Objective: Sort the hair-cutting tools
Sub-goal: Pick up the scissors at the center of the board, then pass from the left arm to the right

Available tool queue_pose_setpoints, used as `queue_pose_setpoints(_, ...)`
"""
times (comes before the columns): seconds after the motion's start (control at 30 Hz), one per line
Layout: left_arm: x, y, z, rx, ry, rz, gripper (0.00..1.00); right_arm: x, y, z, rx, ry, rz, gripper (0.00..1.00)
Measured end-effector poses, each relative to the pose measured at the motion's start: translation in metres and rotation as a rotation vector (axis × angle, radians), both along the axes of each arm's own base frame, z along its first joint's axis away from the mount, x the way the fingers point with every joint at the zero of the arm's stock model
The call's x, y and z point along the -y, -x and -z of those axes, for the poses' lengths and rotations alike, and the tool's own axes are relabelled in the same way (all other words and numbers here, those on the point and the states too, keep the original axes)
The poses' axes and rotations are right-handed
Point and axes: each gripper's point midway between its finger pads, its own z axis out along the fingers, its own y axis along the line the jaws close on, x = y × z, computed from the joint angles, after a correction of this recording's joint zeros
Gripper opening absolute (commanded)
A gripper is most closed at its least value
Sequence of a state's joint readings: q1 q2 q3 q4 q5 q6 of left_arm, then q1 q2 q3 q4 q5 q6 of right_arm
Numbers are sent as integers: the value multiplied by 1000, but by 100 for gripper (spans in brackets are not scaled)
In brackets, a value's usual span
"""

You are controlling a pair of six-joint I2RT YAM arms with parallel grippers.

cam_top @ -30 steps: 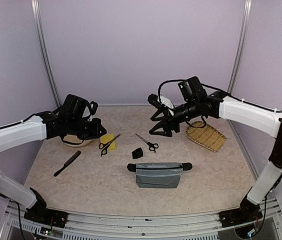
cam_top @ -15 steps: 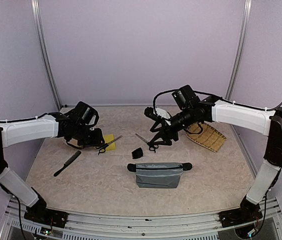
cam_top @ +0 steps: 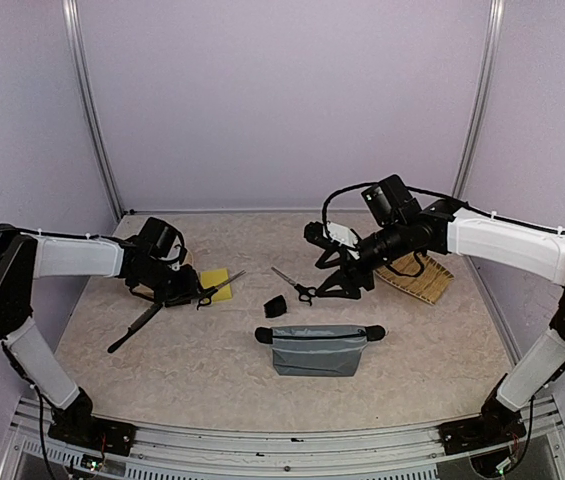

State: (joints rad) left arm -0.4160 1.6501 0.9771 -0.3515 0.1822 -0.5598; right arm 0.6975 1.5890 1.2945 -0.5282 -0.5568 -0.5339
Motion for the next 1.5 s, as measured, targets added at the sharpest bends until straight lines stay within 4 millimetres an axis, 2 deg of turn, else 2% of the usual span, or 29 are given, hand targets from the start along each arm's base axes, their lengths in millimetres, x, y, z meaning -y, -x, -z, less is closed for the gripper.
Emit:
queue_pose_setpoints(0.2,7,9,20,-59,94,-7,34,0,0,0,2,1,0,71)
queue_pose_setpoints(0.33,15,12,26,-70,184,-9,24,0,0,0,2,1,0,71)
queue_pose_setpoints(0.4,17,14,28,-75,230,-14,12,0,0,0,1,0,-1,71)
queue_pose_setpoints(0.47,19,16,30,-81,267,-20,4,0,0,0,1,0,-1,71)
queue_pose_setpoints(0.57,25,15,25,-65,325,-2,0,0,0,0,2,1,0,70)
queue_pose_setpoints(0.67,31,13,13,-25,363,20,0,0,0,0,2,1,-1,70)
queue_pose_setpoints(0.77,31,14,-13,45,380,47,0,0,0,0,9,4,-6,70)
queue_pose_setpoints(0.9,36,20,-70,210,387,150,0,3,1,4,24,23,-22,67)
queue_pose_setpoints(1.0,51,36,-110,332,345,289,0,7,6,6,22,51,-45,66)
queue_pose_setpoints(1.07,63,50,-126,389,307,384,0,10,9,1,31,61,-65,65)
queue_pose_setpoints(1.13,75,68,-137,435,273,486,0,13,16,-16,65,53,-99,65)
queue_pose_setpoints(1.17,81,77,-139,447,257,532,0,13,16,-18,69,52,-101,65)
queue_pose_setpoints(1.37,101,131,-145,494,187,744,0,17,25,-77,207,-25,-143,66)
queue_pose_setpoints(1.43,105,142,-152,514,172,783,0,16,28,-89,223,-47,-163,66)
queue_pose_setpoints(1.5,112,150,-163,544,160,817,0,15,32,-90,209,-52,-180,66)
